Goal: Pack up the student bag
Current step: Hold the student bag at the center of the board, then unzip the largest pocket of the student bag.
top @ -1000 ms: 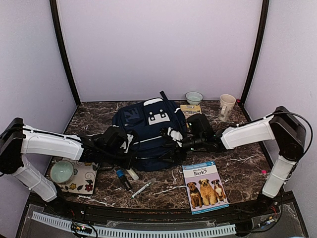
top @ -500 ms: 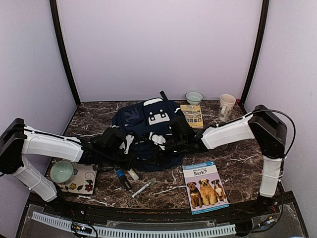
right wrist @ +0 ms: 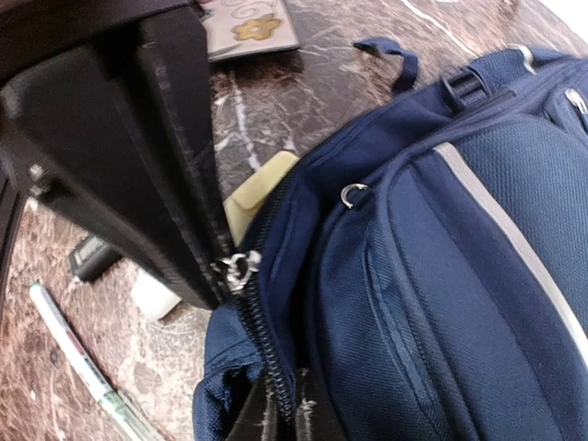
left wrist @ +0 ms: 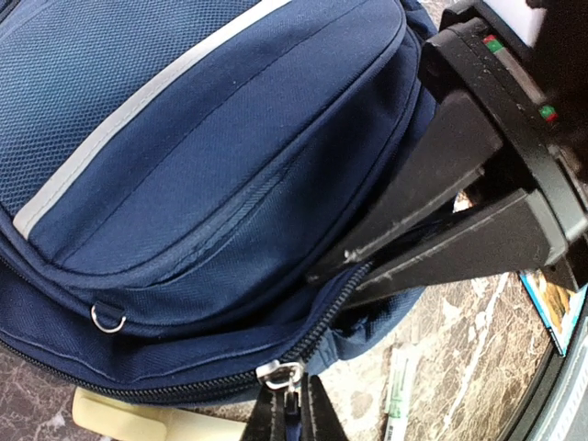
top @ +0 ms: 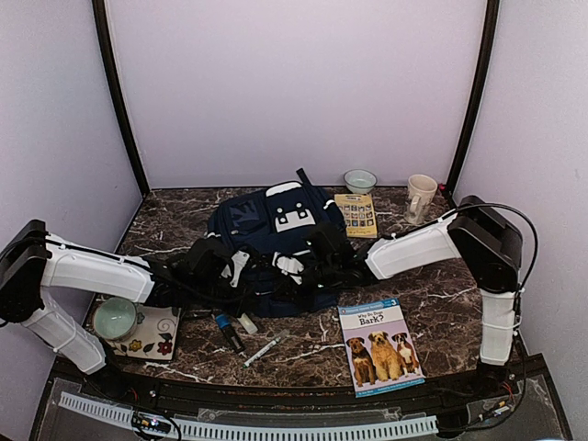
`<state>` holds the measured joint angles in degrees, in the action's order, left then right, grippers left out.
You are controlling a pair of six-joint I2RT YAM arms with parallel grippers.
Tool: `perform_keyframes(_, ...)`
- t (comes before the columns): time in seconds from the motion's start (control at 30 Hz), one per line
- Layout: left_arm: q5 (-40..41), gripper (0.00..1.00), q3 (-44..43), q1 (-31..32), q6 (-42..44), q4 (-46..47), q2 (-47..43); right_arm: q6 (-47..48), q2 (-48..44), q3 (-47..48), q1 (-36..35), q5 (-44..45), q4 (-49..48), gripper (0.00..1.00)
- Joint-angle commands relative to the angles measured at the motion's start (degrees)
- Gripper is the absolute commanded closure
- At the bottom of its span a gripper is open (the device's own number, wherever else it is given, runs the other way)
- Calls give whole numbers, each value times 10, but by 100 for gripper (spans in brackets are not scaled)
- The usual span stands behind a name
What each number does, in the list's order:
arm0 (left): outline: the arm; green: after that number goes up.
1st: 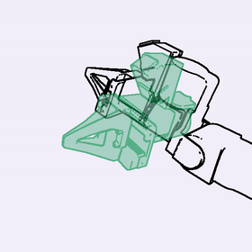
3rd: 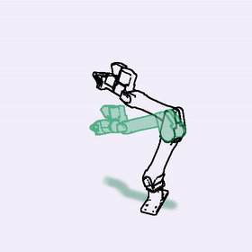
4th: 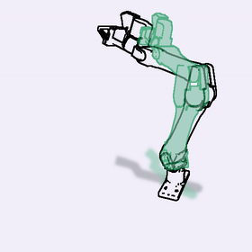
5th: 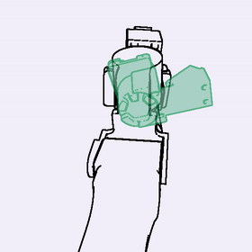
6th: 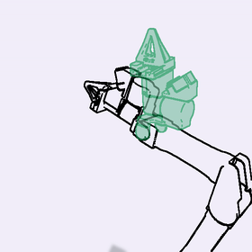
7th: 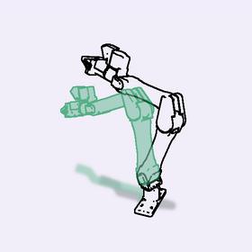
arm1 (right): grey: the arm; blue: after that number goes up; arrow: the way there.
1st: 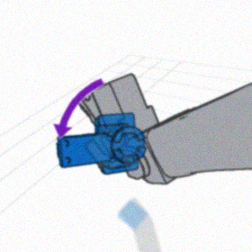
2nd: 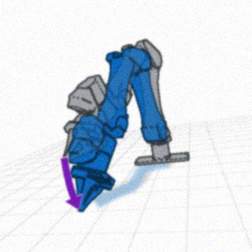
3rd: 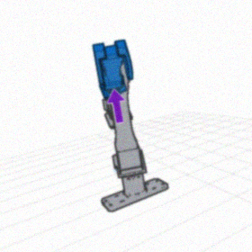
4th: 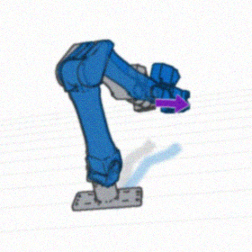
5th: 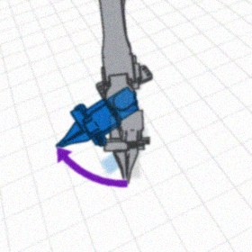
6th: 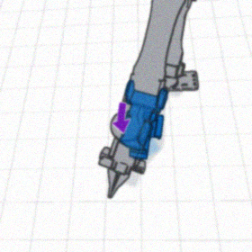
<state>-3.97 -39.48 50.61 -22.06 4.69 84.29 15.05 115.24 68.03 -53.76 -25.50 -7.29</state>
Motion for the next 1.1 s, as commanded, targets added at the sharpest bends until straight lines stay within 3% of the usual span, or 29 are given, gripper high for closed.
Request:
perform_keyframes(0.0, -5, 100, 10, 1, 9, 22, -31, 1, 2, -4, -3, 14, 15, 100)
perform_keyframes(0.43, 113, 100, -2, 0, -8, -57, -41, 10, -60, -70, 8, 40, -2, 100)
perform_keyframes(1.07, 208, 100, -7, -49, -55, -114, -16, -2, -115, -123, 23, 35, -45, 100)
